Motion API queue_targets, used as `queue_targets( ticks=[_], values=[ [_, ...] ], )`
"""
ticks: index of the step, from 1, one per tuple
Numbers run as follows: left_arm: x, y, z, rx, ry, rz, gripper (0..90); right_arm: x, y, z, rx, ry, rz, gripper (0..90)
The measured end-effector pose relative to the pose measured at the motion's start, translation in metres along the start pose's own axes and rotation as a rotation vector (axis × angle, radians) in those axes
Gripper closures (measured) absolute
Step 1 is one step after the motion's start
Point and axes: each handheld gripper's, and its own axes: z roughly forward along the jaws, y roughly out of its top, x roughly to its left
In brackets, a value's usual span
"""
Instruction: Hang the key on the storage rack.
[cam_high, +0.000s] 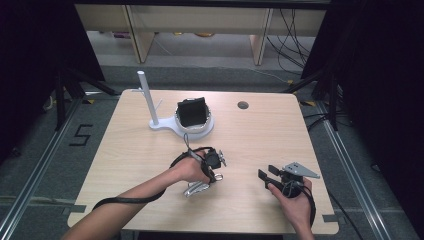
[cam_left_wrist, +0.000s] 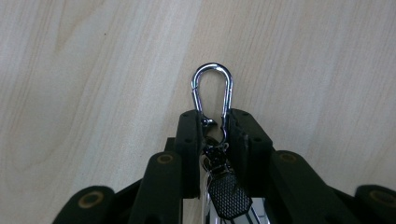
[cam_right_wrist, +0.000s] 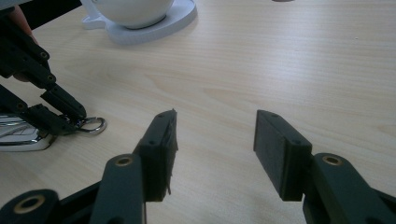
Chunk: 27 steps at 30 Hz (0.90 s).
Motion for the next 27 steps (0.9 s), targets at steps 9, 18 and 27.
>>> queue_targets(
  ticks=[9,18,27],
  values=[
    [0.001,0.005,0.001,0.037,-0.009,-0.006,72.5,0.003,-0.001,0.0,-0.004,0.013,0.038,49.8],
    [-0.003,0.002,0.0,0.019,0.009,0.012,76.2,0.0,-0.001,0.0,-0.013,0.003,0.02,49.6],
    [0.001,-0.013,-0.006,-0.081,0.016,-0.019,83.0,-0.001,0.0,-0.002,-0.009,-0.012,0.005,49.7]
  ],
)
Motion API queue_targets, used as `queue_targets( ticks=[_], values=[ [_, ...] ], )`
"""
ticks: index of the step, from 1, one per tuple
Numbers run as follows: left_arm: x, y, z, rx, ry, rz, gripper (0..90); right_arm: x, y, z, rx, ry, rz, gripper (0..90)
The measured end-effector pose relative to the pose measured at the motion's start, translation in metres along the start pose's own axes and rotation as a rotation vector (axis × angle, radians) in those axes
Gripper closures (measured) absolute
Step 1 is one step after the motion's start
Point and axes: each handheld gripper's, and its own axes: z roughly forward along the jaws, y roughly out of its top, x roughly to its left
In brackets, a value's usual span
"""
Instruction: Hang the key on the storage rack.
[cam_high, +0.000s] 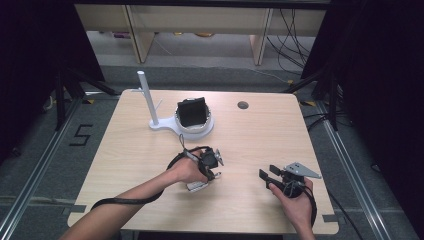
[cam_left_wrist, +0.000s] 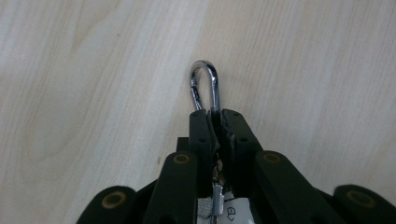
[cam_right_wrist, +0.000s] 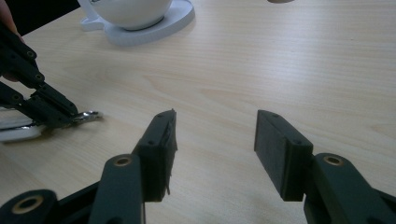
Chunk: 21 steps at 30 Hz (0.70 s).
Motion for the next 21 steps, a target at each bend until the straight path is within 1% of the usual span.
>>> queue_targets(
  ticks=[1,2,3,4,5,6,7,8,9,10,12,14,15,16,17,18,19,21],
  values=[
    [-0.0006,-0.0014,0.0,-0.01,0.004,-0.006,83.0,-0.0002,-0.0001,0.0004,0.002,0.007,-0.002,49.6],
    [-0.0006,-0.0021,-0.0001,-0.015,0.006,-0.004,83.1,-0.0006,-0.0008,0.002,-0.004,0.015,-0.007,49.5],
    [-0.0005,-0.0033,-0.0002,-0.02,0.007,-0.016,83.1,0.0026,-0.0013,0.0021,0.001,0.026,0.033,49.5],
    [-0.0005,-0.0033,-0.0002,-0.02,0.007,-0.016,83.1,0.0026,-0.0013,0.0021,0.001,0.026,0.033,49.5],
    [0.0,-0.0036,0.0,-0.022,0.0,-0.031,83.1,0.0027,-0.0013,0.0023,0.004,0.019,0.029,49.5],
    [0.0016,-0.0036,-0.0003,-0.019,-0.003,-0.036,83.0,0.0033,-0.0009,0.0014,0.011,0.023,0.036,49.5],
    [0.0012,-0.0037,0.0006,-0.031,-0.008,-0.063,82.9,0.0038,-0.0008,0.0013,0.013,0.025,0.037,49.3],
    [0.0027,-0.0035,0.0003,-0.024,-0.013,-0.065,82.9,0.0038,-0.0008,0.0013,0.013,0.025,0.037,49.3],
    [0.003,-0.0036,0.0008,-0.03,-0.014,-0.088,82.7,0.0038,-0.0009,0.0013,0.013,0.027,0.037,49.2],
    [0.004,-0.0036,0.0009,-0.032,-0.017,-0.098,82.7,0.0038,-0.0009,0.0013,0.013,0.027,0.037,49.2],
    [0.0053,-0.004,0.0014,-0.036,-0.01,-0.109,82.5,0.0037,-0.0011,0.0013,0.012,0.028,0.037,49.1],
    [0.0056,-0.0042,0.0019,-0.047,-0.005,-0.132,82.7,0.0036,-0.0012,0.0012,0.012,0.029,0.036,49.0],
    [0.0057,-0.0044,0.002,-0.05,0.001,-0.128,82.9,0.0039,-0.0013,0.0014,0.007,0.033,0.04,49.0],
    [0.0054,-0.0042,0.0017,-0.054,0.017,-0.116,82.9,0.0039,-0.0013,0.0014,0.007,0.033,0.04,49.0],
    [0.0037,-0.005,0.0015,-0.067,0.044,-0.104,83.1,0.0038,-0.0014,0.0013,0.003,0.038,0.041,48.9],
    [0.0037,-0.005,0.0015,-0.067,0.044,-0.104,83.2,0.0038,-0.0014,0.0013,0.003,0.038,0.041,48.9],
    [0.0029,-0.0058,0.0013,-0.084,0.051,-0.106,83.2,0.0037,-0.0014,0.0012,0.002,0.039,0.041,48.9],
    [0.0021,-0.0078,0.0009,-0.103,0.06,-0.108,83.3,0.0035,-0.0014,0.0009,0.006,0.036,0.039,48.9]
  ],
)
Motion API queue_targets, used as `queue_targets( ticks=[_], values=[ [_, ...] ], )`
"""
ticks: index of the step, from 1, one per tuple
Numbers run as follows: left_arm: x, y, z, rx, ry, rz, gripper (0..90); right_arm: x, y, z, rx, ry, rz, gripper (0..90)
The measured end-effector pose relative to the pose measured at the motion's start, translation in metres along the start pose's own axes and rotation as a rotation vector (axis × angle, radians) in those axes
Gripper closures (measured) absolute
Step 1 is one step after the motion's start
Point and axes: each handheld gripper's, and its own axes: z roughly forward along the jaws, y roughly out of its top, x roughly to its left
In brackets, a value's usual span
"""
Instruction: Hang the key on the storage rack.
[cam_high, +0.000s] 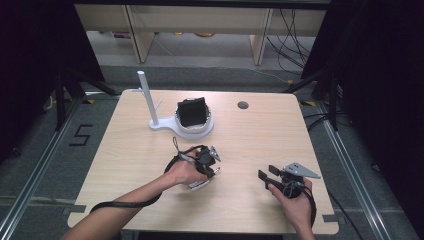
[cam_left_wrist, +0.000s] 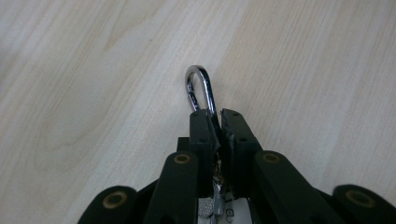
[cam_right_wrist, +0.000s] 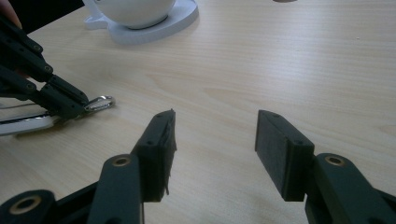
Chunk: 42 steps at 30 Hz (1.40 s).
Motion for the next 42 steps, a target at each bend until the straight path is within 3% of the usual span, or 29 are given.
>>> queue_targets(
  ticks=[3,4,6,8,11,12,16,17,21,23,24,26,27,28,42],
  values=[
    [0.001,-0.006,-0.005,-0.034,0.019,0.005,83.3,0.0,0.0,0.0,-0.002,-0.008,-0.007,48.9],
    [-0.001,-0.008,-0.004,-0.07,0.022,-0.021,83.3,-0.001,0.0,0.0,-0.002,-0.01,-0.016,48.9],
    [-0.001,-0.013,-0.009,-0.091,0.027,-0.023,83.3,0.0,0.0,0.0,-0.002,-0.009,-0.012,48.9],
    [0.0,-0.019,-0.015,-0.108,0.038,-0.011,83.3,0.0,0.0,0.0,-0.001,-0.007,-0.006,48.9],
    [0.001,-0.026,-0.024,-0.136,0.068,-0.005,83.3,-0.001,0.0,0.001,-0.005,-0.011,-0.037,48.9],
    [0.001,-0.029,-0.026,-0.174,0.081,-0.03,83.3,-0.002,0.0,0.001,-0.01,0.0,-0.041,48.9],
    [0.005,-0.04,-0.038,-0.232,0.12,-0.057,83.3,0.001,0.0,0.001,-0.009,-0.005,-0.022,48.9],
    [0.007,-0.045,-0.044,-0.261,0.142,-0.073,83.3,-0.001,0.001,0.001,-0.017,0.001,-0.042,48.9],
    [0.01,-0.053,-0.052,-0.293,0.164,-0.091,83.3,-0.001,0.001,0.001,-0.019,0.0,-0.045,48.9],
    [0.012,-0.058,-0.056,-0.311,0.175,-0.109,83.3,0.001,0.001,0.001,-0.01,-0.003,-0.021,48.9],
    [0.013,-0.06,-0.059,-0.313,0.181,-0.114,83.3,-0.001,0.001,0.0,-0.016,-0.009,-0.054,48.9],
    [0.015,-0.065,-0.063,-0.342,0.191,-0.147,83.3,-0.001,0.001,0.0,-0.021,-0.014,-0.061,48.9],
    [0.016,-0.067,-0.066,-0.343,0.205,-0.143,83.3,0.002,0.001,-0.001,-0.001,-0.019,-0.011,48.9],
    [0.017,-0.072,-0.071,-0.374,0.221,-0.165,83.3,0.002,0.001,-0.001,-0.001,-0.021,-0.009,48.9],
    [0.031,-0.103,-0.106,-0.491,0.332,-0.281,83.3,0.0,0.002,-0.002,-0.022,-0.026,-0.009,48.9]
  ],
)
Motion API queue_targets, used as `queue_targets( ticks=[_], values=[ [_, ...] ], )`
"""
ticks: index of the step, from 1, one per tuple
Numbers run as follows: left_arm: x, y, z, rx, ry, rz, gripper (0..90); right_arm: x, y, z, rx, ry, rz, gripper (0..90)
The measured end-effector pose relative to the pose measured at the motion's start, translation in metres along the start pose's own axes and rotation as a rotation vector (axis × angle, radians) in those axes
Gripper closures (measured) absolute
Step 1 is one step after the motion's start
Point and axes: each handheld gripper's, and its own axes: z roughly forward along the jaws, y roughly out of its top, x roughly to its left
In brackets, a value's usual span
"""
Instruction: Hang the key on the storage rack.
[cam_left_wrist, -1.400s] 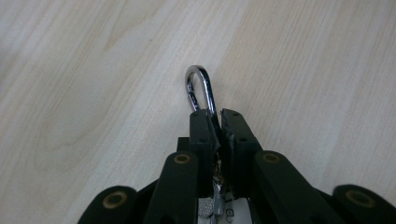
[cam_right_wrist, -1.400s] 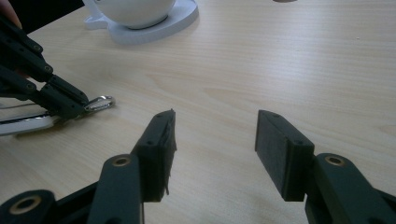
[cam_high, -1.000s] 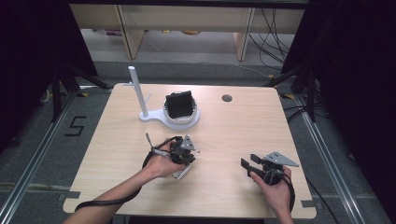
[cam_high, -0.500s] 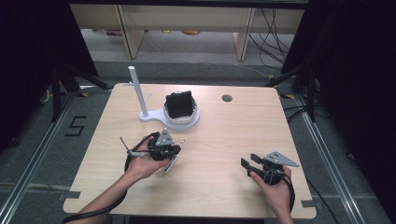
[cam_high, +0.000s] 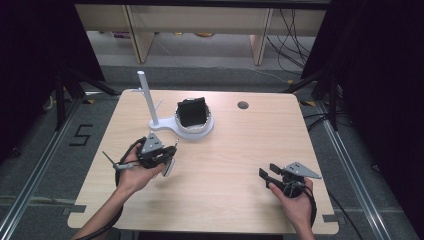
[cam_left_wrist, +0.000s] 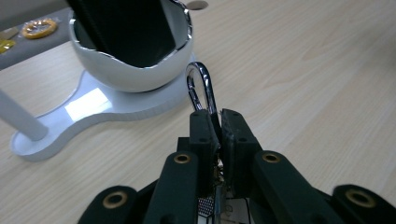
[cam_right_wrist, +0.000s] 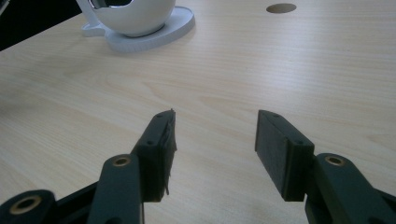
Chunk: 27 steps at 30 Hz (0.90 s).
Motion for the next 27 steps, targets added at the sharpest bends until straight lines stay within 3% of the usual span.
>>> queue_targets(
  ticks=[2,5,8,9,13,14,15,16,17,18,19,24,25,27],
  values=[
    [0.004,-0.002,-0.005,-0.023,0.015,-0.026,83.3,-0.001,0.0,0.001,-0.021,0.009,0.005,48.9],
    [0.013,-0.005,-0.016,-0.051,0.057,-0.065,83.3,-0.005,0.0,0.001,-0.029,-0.011,-0.046,48.9],
    [0.022,-0.008,-0.025,-0.074,0.088,-0.09,83.3,-0.002,-0.001,0.0,-0.012,0.013,0.007,48.9],
    [0.024,-0.009,-0.026,-0.081,0.091,-0.096,83.3,-0.004,0.0,0.001,-0.015,0.006,-0.024,48.9],
    [0.033,-0.012,-0.034,-0.102,0.122,-0.119,83.3,-0.005,0.0,0.001,-0.025,0.004,-0.037,48.8],
    [0.035,-0.012,-0.036,-0.108,0.13,-0.123,83.3,-0.003,0.0,0.001,-0.019,0.007,-0.008,48.9],
    [0.036,-0.012,-0.038,-0.113,0.137,-0.123,83.3,-0.004,0.0,0.001,-0.03,0.004,-0.042,48.9],
    [0.037,-0.011,-0.04,-0.122,0.149,-0.13,83.3,-0.004,0.0,0.001,-0.03,0.004,-0.042,48.9],
    [0.038,-0.011,-0.042,-0.134,0.158,-0.131,83.3,-0.001,-0.001,0.002,-0.018,0.002,-0.008,48.9],
    [0.039,-0.011,-0.044,-0.149,0.165,-0.132,83.3,0.0,0.0,0.001,-0.003,-0.005,-0.009,48.8],
    [0.04,-0.01,-0.046,-0.159,0.177,-0.132,83.3,-0.001,0.0,0.0,-0.01,0.001,-0.045,48.8],
    [0.045,-0.01,-0.046,-0.188,0.203,-0.145,83.3,0.003,0.0,0.0,-0.005,-0.008,-0.013,48.8],
    [0.046,-0.01,-0.046,-0.192,0.204,-0.148,83.3,0.001,0.001,0.0,-0.021,0.01,-0.037,48.8],
    [0.049,-0.01,-0.045,-0.198,0.211,-0.155,83.3,0.001,0.001,0.0,-0.027,0.008,-0.033,48.7]
  ],
)
